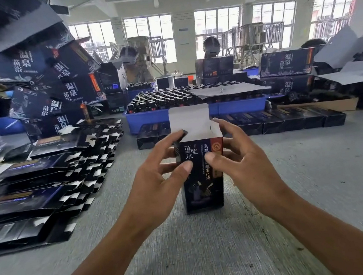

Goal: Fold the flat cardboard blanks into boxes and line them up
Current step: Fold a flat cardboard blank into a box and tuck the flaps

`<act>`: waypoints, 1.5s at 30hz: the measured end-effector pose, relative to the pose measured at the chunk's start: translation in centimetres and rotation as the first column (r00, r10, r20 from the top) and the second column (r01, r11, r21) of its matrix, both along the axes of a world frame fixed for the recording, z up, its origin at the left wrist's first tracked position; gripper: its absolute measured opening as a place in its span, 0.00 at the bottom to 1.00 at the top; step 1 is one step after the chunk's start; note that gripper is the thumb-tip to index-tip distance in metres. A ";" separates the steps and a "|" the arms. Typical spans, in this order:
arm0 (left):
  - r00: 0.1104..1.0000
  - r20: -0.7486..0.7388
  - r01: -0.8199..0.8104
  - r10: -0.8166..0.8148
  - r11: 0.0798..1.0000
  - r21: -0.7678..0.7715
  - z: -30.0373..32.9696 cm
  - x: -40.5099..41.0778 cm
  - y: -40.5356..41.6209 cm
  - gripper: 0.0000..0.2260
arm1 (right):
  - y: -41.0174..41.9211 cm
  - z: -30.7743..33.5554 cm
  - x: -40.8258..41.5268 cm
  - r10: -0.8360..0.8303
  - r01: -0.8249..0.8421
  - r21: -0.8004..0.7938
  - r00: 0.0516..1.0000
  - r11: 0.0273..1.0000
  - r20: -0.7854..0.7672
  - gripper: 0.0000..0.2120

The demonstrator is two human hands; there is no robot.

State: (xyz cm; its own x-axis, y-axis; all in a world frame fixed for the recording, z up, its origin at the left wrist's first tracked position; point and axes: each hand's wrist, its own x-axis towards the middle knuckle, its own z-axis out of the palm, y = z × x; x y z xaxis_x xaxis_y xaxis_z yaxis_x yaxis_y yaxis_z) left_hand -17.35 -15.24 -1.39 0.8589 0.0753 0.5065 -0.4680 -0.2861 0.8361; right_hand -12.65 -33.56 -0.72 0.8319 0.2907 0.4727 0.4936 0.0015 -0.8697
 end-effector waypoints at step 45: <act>0.989 0.134 -0.036 0.063 0.980 -0.195 0.7 -0.7 -1.2 0.10 | 0.0 1.4 -1.3 -0.018 0.002 0.106 0.989 0.994 0.149 0.07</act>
State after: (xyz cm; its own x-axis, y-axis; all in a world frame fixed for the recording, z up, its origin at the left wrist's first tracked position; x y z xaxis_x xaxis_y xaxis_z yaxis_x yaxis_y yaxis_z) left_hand -18.04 -16.47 -0.69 0.7741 0.2226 0.5926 -0.5726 -0.1529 0.8054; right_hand -13.94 -33.61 0.64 0.7523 0.2248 0.6193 0.6184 0.0834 -0.7814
